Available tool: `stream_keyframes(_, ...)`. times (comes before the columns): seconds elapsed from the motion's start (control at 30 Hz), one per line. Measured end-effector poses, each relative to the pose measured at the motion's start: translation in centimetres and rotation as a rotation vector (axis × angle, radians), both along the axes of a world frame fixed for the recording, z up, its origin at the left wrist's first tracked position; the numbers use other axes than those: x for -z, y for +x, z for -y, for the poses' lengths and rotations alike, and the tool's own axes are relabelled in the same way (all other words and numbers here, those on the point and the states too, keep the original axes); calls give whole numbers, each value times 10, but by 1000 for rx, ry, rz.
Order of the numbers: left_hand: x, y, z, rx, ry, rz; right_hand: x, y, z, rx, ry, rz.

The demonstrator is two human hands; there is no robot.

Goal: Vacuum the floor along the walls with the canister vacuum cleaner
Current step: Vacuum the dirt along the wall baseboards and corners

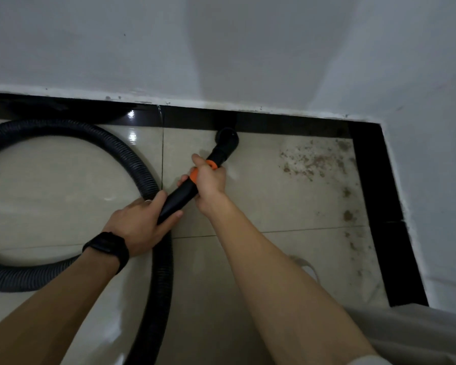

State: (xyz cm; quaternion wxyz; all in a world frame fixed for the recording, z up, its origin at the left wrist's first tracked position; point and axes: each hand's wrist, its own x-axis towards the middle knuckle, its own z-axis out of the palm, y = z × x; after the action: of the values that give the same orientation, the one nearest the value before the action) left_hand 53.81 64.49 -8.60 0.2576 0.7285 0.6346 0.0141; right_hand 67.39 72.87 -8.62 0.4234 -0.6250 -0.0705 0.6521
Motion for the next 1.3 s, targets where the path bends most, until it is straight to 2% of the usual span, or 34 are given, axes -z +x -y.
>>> stream_keyframes(0.1, -5, 4, 11, 71, 46, -5, 0, 8, 19, 78, -24, -20)
stream_keyframes(0.27, -6, 19, 25, 354, 107, -74, 3, 42, 69, 375, -58, 39)
stream_keyframes(0.33, -5, 32, 30, 447, 128, -43, 3, 58, 86, 473, -67, 47)
stream_keyframes(0.5, -14, 84, 32, 597, 42, -35, 0, 107, 106, 554, -97, 79)
stream_keyframes(0.7, -14, 130, 28, 544, 21, -5, -4, 150, 98, 494, -75, 67)
stream_keyframes(0.9, -9, 111, 21, 449, 56, 41, -2, 131, 78, 406, -40, 42)
stream_keyframes(1.3, 2, 87, 4, 347, 111, 14, 1, 104, 44, 303, -8, 19)
